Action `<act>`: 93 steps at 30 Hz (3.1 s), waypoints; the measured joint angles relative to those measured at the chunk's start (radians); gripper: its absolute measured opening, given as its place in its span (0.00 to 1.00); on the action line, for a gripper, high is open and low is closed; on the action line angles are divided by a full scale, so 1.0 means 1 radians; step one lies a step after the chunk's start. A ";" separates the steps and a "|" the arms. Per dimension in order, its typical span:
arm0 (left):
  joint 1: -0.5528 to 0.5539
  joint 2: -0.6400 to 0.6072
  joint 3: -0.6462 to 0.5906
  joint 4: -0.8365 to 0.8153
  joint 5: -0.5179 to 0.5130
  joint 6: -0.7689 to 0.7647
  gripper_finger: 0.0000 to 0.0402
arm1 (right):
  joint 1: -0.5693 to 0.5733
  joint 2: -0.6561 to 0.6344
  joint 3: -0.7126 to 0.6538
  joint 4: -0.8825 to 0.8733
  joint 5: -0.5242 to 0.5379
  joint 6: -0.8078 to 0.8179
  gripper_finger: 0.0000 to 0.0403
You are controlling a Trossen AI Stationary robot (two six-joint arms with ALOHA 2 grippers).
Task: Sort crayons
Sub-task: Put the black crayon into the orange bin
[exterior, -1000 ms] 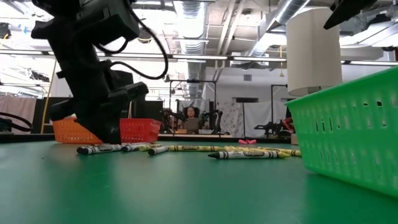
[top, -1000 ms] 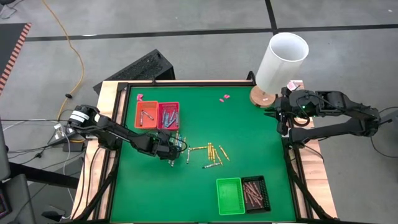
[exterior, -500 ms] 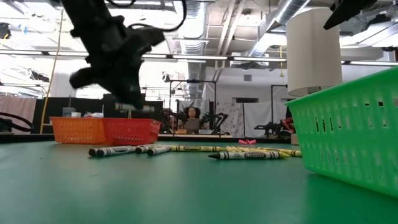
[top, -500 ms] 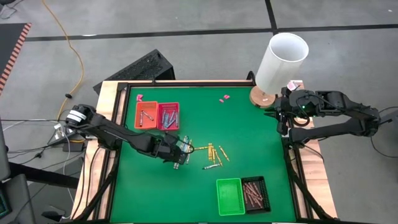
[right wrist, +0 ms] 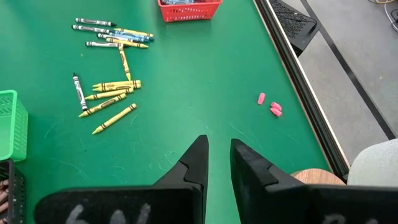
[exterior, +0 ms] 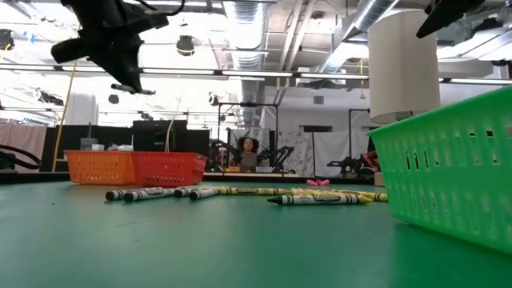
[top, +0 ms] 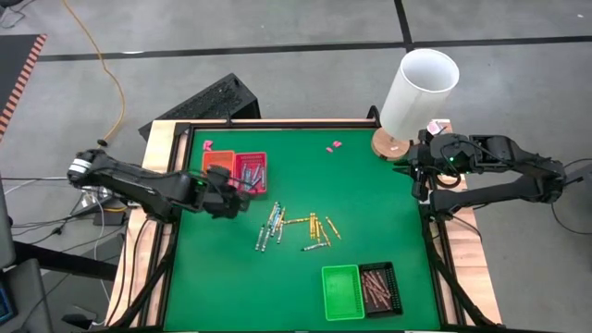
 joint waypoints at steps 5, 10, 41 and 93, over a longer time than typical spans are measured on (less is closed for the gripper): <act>0.067 -0.062 0.000 -0.110 -0.050 -0.016 0.01 | 0.000 0.000 0.000 0.000 0.001 0.000 0.17; 0.139 -0.064 -0.025 -0.140 -0.038 0.010 0.01 | 0.000 0.000 0.000 0.000 0.002 0.000 0.17; 0.529 -0.066 -0.146 0.081 0.024 0.321 0.01 | 0.000 0.000 0.000 -0.001 0.041 -0.026 0.17; 0.546 -0.082 -0.318 0.452 0.311 0.353 0.31 | 0.000 0.000 0.000 0.000 0.052 -0.060 0.17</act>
